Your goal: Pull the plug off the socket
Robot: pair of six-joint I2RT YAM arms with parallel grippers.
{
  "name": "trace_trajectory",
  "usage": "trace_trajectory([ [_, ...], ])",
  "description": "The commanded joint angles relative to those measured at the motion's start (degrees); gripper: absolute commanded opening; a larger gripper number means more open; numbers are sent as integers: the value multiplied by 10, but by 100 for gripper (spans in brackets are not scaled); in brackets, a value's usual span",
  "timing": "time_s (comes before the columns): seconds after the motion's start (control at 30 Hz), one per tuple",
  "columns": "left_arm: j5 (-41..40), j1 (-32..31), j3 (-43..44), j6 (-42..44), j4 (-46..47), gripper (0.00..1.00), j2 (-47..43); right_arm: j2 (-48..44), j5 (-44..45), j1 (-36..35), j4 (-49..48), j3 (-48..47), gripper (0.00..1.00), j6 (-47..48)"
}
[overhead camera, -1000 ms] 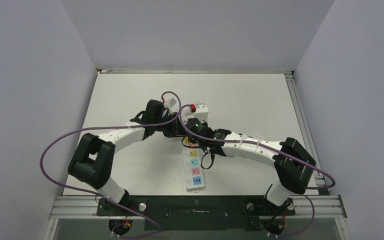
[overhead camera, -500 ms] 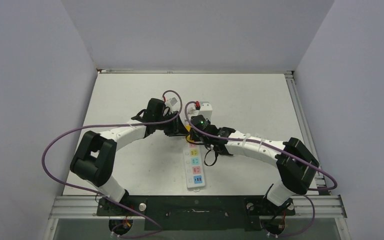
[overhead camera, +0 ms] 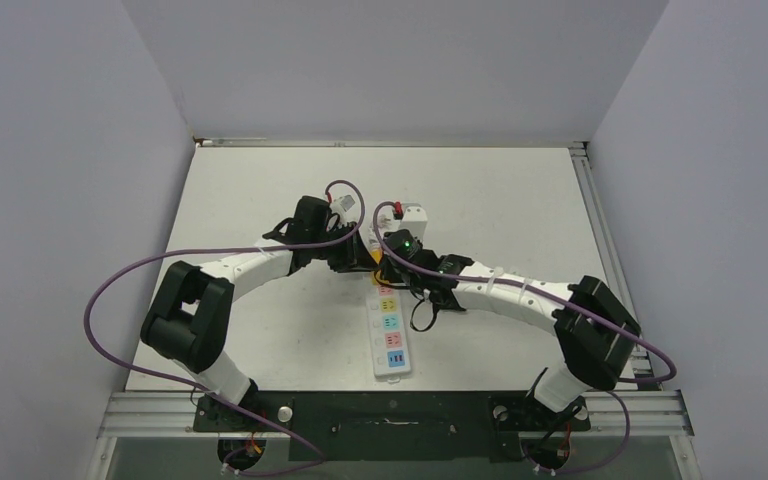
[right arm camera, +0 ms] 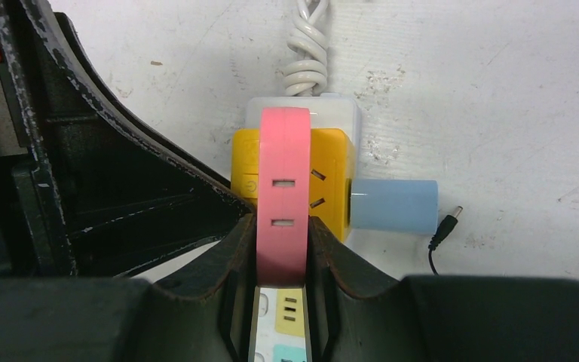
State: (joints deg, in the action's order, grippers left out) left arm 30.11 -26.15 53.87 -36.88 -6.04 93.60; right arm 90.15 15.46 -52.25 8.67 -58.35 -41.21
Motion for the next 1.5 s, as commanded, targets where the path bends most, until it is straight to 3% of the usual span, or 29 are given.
trace_trajectory([
  [0.0, -61, -5, -5, 34, -50, 23, 33, 8, 32, -27, -2, -37, 5, 5],
  [0.4, -61, -5, -5, 36, -50, 22, 36, 24, 117, -62, 55, -81, 5, 21],
  [0.93, -78, -9, 6, 54, -74, 22, 57, -38, -22, 16, -19, -11, 5, -13],
  [1.47, -73, -12, 8, 55, -75, 23, 62, -4, 88, -39, 40, -71, 5, 16],
])
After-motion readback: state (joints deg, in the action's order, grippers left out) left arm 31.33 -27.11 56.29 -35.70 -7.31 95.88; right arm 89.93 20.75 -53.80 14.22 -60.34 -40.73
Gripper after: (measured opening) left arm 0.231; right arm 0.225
